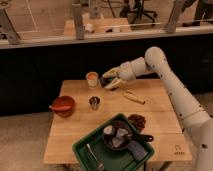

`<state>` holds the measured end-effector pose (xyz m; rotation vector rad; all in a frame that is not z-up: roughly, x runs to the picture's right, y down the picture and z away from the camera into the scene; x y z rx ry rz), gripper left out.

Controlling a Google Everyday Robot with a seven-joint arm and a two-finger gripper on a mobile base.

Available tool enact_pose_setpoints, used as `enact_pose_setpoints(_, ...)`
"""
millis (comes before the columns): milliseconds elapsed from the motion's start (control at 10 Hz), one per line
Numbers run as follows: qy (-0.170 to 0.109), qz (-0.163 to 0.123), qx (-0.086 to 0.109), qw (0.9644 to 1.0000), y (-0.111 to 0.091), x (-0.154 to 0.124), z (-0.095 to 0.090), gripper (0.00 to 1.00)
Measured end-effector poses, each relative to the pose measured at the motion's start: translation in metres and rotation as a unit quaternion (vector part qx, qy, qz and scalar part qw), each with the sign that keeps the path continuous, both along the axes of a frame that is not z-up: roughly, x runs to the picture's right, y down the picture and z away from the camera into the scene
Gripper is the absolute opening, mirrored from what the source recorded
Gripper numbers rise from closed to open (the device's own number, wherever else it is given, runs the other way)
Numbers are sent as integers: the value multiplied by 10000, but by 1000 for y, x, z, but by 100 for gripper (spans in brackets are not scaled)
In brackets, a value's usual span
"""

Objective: Place eraser in metal cup

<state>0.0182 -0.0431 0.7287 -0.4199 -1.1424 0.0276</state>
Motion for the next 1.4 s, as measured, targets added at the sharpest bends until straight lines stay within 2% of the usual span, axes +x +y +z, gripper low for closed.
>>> enact_pose_setpoints(300, -30, 18, -9, 10000, 0, -1, 0, 0)
enact_pose_setpoints(400, -203, 149, -90, 9996, 0, -2, 0, 0)
enact_pose_setpoints(500, -615, 439, -253, 9968, 0, -3, 1, 0)
enact_pose_setpoints(600, -1067, 675, -431, 9911, 1, -13, 3, 0)
enact_pose_setpoints(800, -1660, 927, -676, 9794, 0, -41, 4, 0)
enact_pose_setpoints(900, -1771, 957, -769, 9765, 1, -59, 6, 0)
enact_pose_setpoints(1100, -1834, 961, -941, 9738, 6, -86, 13, 0)
enact_pose_setpoints(1400, -1783, 989, -1055, 9733, 14, -87, 27, 0)
